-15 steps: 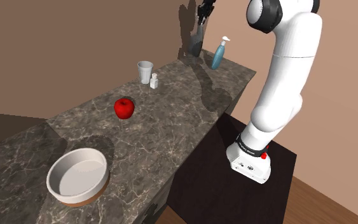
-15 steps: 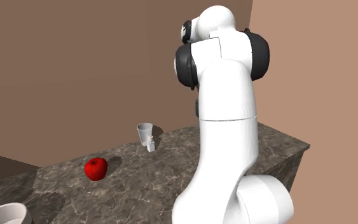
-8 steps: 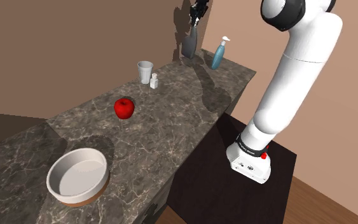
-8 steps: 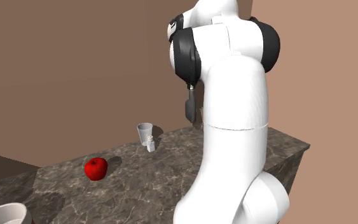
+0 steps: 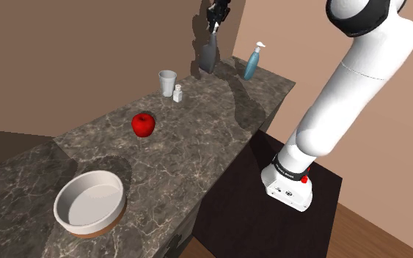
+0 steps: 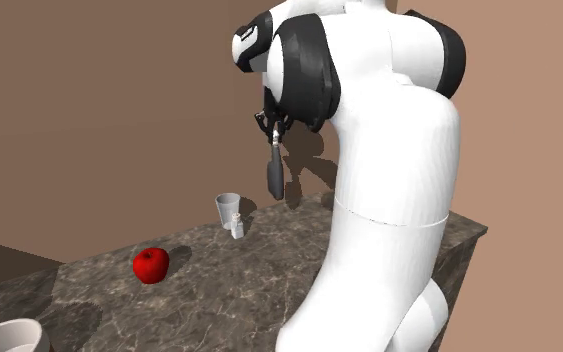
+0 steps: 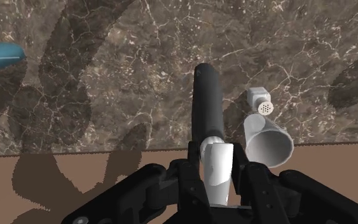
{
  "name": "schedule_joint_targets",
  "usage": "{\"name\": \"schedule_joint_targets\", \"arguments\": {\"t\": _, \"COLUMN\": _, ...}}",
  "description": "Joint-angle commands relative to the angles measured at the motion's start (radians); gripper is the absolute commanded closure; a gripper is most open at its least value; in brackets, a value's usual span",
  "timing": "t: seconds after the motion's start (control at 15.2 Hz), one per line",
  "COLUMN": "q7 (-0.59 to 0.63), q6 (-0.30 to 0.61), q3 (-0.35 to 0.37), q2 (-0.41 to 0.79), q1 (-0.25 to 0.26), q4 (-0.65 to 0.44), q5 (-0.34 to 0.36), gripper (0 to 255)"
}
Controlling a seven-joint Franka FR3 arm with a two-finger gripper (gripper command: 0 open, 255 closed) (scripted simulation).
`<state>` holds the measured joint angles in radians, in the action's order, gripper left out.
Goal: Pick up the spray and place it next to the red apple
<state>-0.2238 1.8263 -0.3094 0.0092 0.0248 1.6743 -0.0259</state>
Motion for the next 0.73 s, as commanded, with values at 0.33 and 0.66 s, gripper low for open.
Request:
{"name": "schedule_joint_targets", "arguments": {"t": 0.33, "q7": 0.182, "q6": 0.016, "q3": 0.09, "q2": -0.069, "q1": 0.084, "q4": 0.082, "q5": 0.043, "gripper": 255}}
{"name": "schedule_joint_targets", "arguments": {"t": 0.66, "q7": 0.306, "q6": 0.018, "q3": 0.155, "q2": -0.09, "q1": 0.139, "q4": 0.106, "q5": 0.06, "gripper": 255}}
